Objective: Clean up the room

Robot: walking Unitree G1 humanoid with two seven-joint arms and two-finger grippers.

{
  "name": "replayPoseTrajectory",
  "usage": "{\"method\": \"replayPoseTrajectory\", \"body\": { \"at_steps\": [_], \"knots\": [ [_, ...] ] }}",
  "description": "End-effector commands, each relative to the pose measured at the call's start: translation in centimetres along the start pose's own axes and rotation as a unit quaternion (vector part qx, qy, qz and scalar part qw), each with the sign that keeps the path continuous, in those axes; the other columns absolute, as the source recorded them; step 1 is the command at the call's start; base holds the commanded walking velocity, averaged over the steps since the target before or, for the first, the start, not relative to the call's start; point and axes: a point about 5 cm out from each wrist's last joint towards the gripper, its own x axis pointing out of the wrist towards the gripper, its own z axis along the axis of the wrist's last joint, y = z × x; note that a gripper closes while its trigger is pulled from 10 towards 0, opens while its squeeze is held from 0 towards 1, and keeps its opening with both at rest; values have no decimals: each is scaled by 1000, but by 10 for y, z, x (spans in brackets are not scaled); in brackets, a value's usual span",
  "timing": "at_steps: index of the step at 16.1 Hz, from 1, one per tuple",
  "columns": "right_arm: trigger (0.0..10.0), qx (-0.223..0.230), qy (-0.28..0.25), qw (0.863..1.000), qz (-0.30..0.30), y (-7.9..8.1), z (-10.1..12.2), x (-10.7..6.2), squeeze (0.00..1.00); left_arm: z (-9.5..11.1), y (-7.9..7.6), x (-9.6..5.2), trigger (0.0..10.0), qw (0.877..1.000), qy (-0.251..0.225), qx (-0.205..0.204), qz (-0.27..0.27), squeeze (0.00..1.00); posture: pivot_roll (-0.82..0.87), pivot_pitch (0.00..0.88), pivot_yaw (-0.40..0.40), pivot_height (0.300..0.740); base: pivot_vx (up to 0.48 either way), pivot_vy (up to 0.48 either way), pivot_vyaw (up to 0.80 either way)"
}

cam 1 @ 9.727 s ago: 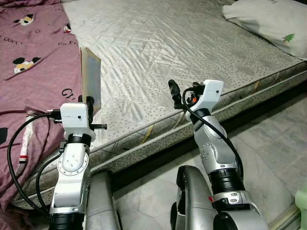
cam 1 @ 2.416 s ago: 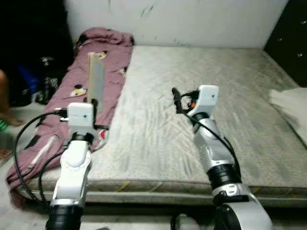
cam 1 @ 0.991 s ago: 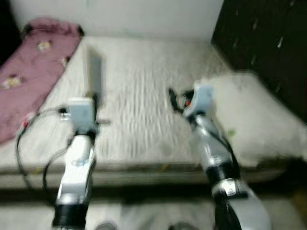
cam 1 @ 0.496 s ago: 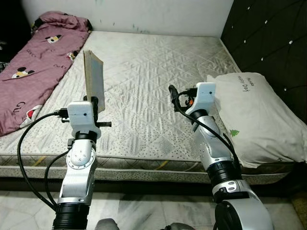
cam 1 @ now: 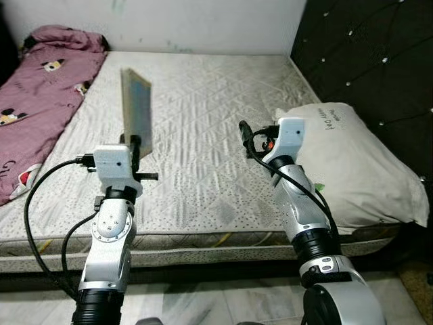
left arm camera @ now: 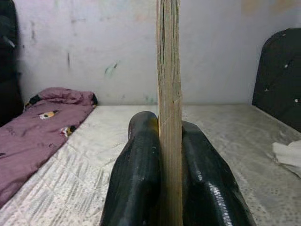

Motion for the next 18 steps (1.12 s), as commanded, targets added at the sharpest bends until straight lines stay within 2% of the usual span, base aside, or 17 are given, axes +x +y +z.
{"method": "replayPoseTrajectory", "body": {
  "at_steps": [1, 3, 5, 7, 10, 12, 18],
  "knots": [
    [10000, -1, -3, 1000, 1, 2, 2, 1, 0, 9, 3, 4, 10000, 1000, -25, -5, 1, 0, -51, 0, -29, 740, 319, 0, 0],
    [10000, -2, -3, 1000, 1, 2, 2, 1, 0, 9, 2, 4, 10000, 1000, -22, 2, 6, 0, -50, 0, -28, 740, 279, 0, 0],
    [10000, -2, -3, 1000, -1, 1, 2, 1, 0, 8, 2, 4, 10000, 1000, -18, -1, 7, 0, -49, 0, -27, 740, 0, 0, 0],
    [10000, -3, -3, 1000, -3, 0, 1, 1, 0, 7, 3, 4, 10000, 1000, -16, 18, 20, 0, -49, 0, -27, 740, 0, 0, 0],
    [10000, -4, -1, 1000, -5, -1, 0, 1, 0, 8, 4, 4, 10000, 999, -15, 19, 23, 0, -48, 0, -25, 740, 0, 0, 0],
    [10000, -3, 3, 1000, -6, -1, -1, 0, 0, 7, 2, 4, 10000, 999, -10, 30, 19, 0, -46, 0, -25, 740, 0, 0, -541],
    [10000, -8, 5, 1000, -4, 0, -3, 0, 0, 7, 1, 4, 10000, 999, -7, 36, 17, 0, -46, 0, -25, 740, 0, -41, 0]
  ]
}}
